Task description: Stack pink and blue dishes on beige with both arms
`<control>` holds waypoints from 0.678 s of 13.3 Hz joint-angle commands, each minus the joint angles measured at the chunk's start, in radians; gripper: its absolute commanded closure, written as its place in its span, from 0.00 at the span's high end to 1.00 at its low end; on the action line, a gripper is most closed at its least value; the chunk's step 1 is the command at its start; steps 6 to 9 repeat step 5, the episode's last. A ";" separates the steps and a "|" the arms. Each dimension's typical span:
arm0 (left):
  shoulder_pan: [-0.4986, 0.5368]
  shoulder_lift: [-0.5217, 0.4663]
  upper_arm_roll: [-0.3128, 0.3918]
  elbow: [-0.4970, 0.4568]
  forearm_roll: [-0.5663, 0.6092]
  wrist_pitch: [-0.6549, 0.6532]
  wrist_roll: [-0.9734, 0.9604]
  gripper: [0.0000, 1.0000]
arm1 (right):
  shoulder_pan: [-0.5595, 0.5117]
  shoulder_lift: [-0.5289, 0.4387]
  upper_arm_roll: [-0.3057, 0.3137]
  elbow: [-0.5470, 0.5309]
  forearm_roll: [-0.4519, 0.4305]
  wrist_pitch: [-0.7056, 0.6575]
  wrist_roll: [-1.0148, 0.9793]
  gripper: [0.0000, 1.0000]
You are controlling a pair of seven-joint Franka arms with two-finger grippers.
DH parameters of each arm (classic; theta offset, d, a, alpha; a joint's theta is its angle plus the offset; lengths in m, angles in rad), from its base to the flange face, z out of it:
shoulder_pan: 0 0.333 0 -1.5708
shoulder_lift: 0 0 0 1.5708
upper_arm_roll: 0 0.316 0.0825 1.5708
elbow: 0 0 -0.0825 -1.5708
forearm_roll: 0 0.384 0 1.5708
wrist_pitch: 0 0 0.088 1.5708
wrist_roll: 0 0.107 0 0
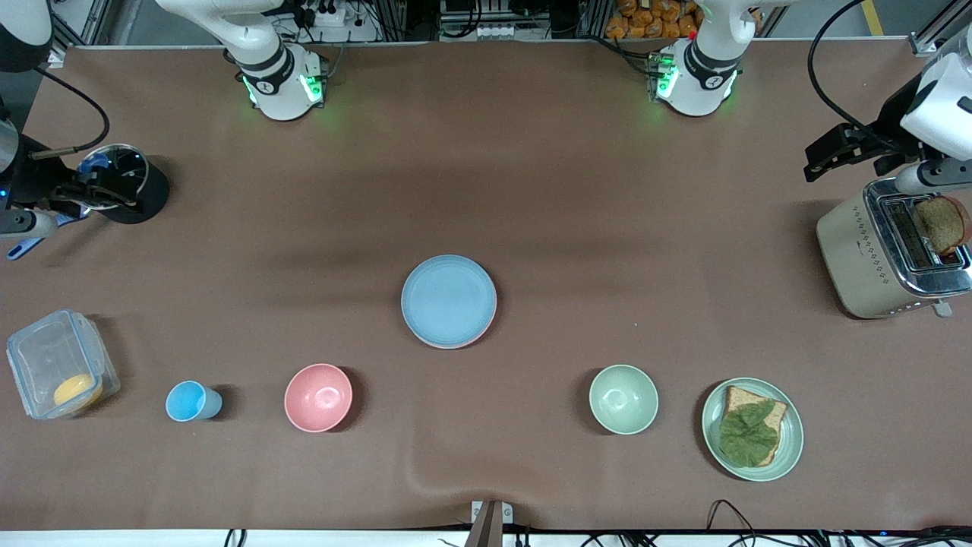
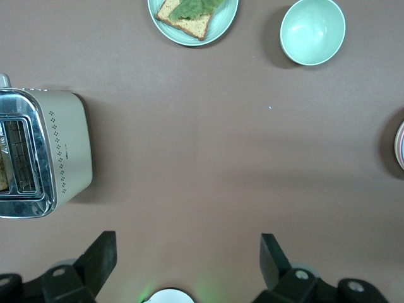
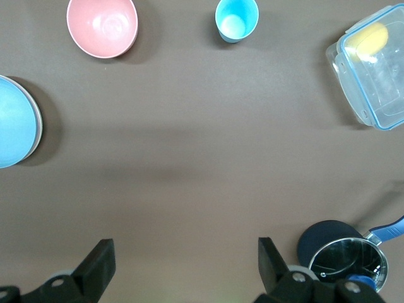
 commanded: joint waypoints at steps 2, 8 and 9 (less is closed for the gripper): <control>-0.006 -0.003 0.005 0.007 -0.002 -0.004 -0.010 1.00 | -0.017 -0.010 0.013 -0.007 -0.015 -0.007 0.005 1.00; -0.003 -0.003 0.005 0.005 -0.004 -0.004 -0.008 1.00 | -0.018 -0.008 0.013 -0.005 -0.015 -0.007 0.003 1.00; -0.003 -0.003 0.005 0.005 -0.004 -0.004 -0.008 1.00 | -0.018 -0.008 0.013 -0.005 -0.015 -0.007 0.003 1.00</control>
